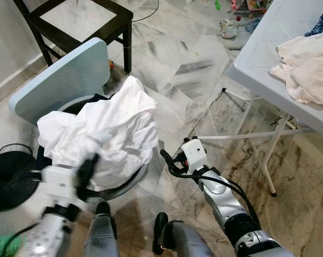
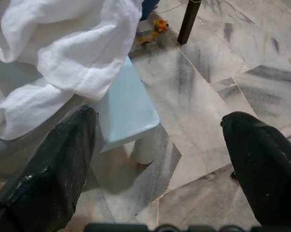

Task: Hang hanger

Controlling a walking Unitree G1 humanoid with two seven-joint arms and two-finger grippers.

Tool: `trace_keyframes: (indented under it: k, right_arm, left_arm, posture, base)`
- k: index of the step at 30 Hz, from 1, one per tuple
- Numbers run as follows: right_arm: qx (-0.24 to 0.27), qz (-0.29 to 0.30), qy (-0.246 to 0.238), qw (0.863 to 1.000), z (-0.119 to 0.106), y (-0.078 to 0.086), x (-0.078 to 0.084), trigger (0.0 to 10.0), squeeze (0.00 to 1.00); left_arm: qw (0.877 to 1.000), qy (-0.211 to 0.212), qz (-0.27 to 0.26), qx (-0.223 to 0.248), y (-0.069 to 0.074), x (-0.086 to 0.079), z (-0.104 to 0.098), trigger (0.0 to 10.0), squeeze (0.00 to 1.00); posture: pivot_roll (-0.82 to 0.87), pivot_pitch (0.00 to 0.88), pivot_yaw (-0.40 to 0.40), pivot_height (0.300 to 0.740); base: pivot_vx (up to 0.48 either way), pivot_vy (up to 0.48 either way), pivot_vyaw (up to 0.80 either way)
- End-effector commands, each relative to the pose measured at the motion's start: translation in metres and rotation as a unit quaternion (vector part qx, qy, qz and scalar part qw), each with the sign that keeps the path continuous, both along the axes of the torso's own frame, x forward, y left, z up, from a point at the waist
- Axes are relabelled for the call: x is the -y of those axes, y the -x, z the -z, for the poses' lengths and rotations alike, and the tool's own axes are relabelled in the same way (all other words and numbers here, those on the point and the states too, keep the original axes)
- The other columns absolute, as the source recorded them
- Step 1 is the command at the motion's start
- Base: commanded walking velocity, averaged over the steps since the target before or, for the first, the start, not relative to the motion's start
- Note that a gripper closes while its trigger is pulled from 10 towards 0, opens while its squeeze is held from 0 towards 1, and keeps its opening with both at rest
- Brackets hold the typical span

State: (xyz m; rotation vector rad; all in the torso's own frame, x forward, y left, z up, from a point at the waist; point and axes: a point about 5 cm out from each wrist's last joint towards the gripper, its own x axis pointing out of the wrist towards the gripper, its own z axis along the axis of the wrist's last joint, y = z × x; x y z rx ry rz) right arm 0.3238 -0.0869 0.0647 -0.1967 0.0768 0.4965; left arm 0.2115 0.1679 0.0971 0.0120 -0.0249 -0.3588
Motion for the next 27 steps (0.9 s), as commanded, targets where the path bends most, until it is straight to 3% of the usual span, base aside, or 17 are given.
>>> trace_keyframes:
  k: [1, 3, 5, 7, 8, 12, 13, 14, 15, 16, 19, 21, 24, 25, 27]
  right_arm:
    - [-0.016, 0.006, 0.008, 1.000, 0.009, 0.004, 0.007, 10.0, 0.00]
    - [-0.016, 0.006, 0.009, 1.000, 0.009, 0.004, 0.007, 10.0, 0.00]
    - [-0.015, 0.006, 0.009, 1.000, 0.009, 0.004, 0.007, 10.0, 0.00]
    - [-0.014, 0.006, 0.008, 1.000, 0.008, 0.004, 0.007, 10.0, 0.00]
    - [-0.014, 0.006, 0.008, 1.000, 0.009, 0.004, 0.007, 10.0, 0.00]
    - [-0.015, 0.006, 0.009, 1.000, 0.009, 0.005, 0.007, 10.0, 0.00]
    - [-0.015, 0.005, 0.009, 1.000, 0.010, 0.005, 0.007, 10.0, 0.00]
    - [-0.015, 0.005, 0.009, 1.000, 0.010, 0.005, 0.007, 10.0, 0.00]
    - [-0.016, 0.005, 0.009, 1.000, 0.010, 0.005, 0.007, 10.0, 0.00]
    - [-0.016, 0.004, 0.009, 1.000, 0.010, 0.005, 0.006, 10.0, 0.00]
    - [-0.015, -0.001, 0.009, 1.000, 0.009, 0.005, 0.003, 10.0, 0.00]
    - [-0.015, -0.002, 0.009, 1.000, 0.008, 0.004, 0.002, 10.0, 0.00]
    - [-0.015, -0.005, 0.008, 1.000, 0.008, 0.004, 0.002, 10.0, 0.00]
    - [-0.015, -0.005, 0.008, 1.000, 0.008, 0.004, 0.002, 10.0, 0.00]
    - [-0.016, -0.007, 0.009, 1.000, 0.009, 0.005, 0.001, 10.0, 0.00]
  left_arm:
    - [0.999, -0.009, 0.028, -0.029, 0.005, 0.006, 0.010, 0.0, 0.00]
    - [0.997, -0.014, 0.059, -0.043, 0.006, 0.013, 0.014, 0.0, 0.00]
    - [0.995, -0.028, 0.080, -0.046, 0.007, 0.018, 0.017, 2.0, 0.00]
    - [0.995, -0.046, 0.079, -0.034, 0.005, 0.019, 0.015, 5.6, 0.00]
    - [0.995, -0.069, 0.077, -0.016, 0.002, 0.019, 0.011, 10.0, 0.00]
    - [0.991, -0.115, 0.066, 0.030, -0.005, 0.020, -0.001, 10.0, 0.00]
    - [0.989, -0.128, 0.058, 0.047, -0.007, 0.020, -0.006, 10.0, 0.06]
    - [0.988, -0.134, 0.053, 0.054, -0.008, 0.019, -0.008, 10.0, 0.06]
    - [0.987, -0.142, 0.049, 0.061, -0.009, 0.019, -0.010, 10.0, 0.63]
    - [0.984, -0.157, 0.043, 0.073, -0.011, 0.017, -0.014, 10.0, 1.00]
    - [0.972, -0.205, 0.047, 0.106, -0.012, 0.014, -0.025, 10.0, 1.00]
    - [0.970, -0.213, 0.046, 0.112, -0.012, 0.013, -0.027, 10.0, 1.00]
    - [0.952, -0.263, 0.081, 0.134, -0.009, 0.016, -0.031, 10.0, 1.00]
    - [0.952, -0.263, 0.081, 0.134, -0.009, 0.016, -0.031, 10.0, 1.00]
    - [0.937, -0.297, 0.112, 0.144, -0.006, 0.020, -0.031, 10.0, 1.00]
  posture:
    - [0.28, 0.341, -0.187, 0.740]
    - [0.28, 0.340, -0.186, 0.740]
    - [0.28, 0.340, -0.186, 0.740]
    - [0.28, 0.339, -0.186, 0.740]
    - [0.27, 0.340, -0.187, 0.740]
    - [0.28, 0.340, -0.186, 0.740]
    - [0.28, 0.339, -0.189, 0.740]
    - [0.28, 0.339, -0.189, 0.740]
    - [0.28, 0.340, -0.190, 0.740]
    - [0.28, 0.340, -0.190, 0.740]
    - [0.29, 0.342, -0.193, 0.740]
    - [0.29, 0.342, -0.193, 0.740]
    - [0.30, 0.346, -0.196, 0.740]
    - [0.30, 0.346, -0.196, 0.740]
    - [0.30, 0.348, -0.196, 0.740]
  base:
    - [0.000, 0.000, 0.00]
    - [0.000, 0.000, 0.00]
    - [0.000, 0.000, 0.00]
    - [0.000, 0.000, 0.00]
    - [0.000, 0.000, 0.00]
    - [0.000, 0.000, 0.00]
    - [0.000, 0.000, 0.00]
    - [0.000, 0.000, 0.00]
    - [0.000, 0.000, 0.00]
    - [0.000, 0.000, 0.00]
    - [0.000, 0.000, 0.00]
    - [0.000, 0.000, 0.00]
    - [0.000, 0.000, 0.00]
    - [0.000, 0.000, 0.00]
    - [0.000, 0.000, 0.00]
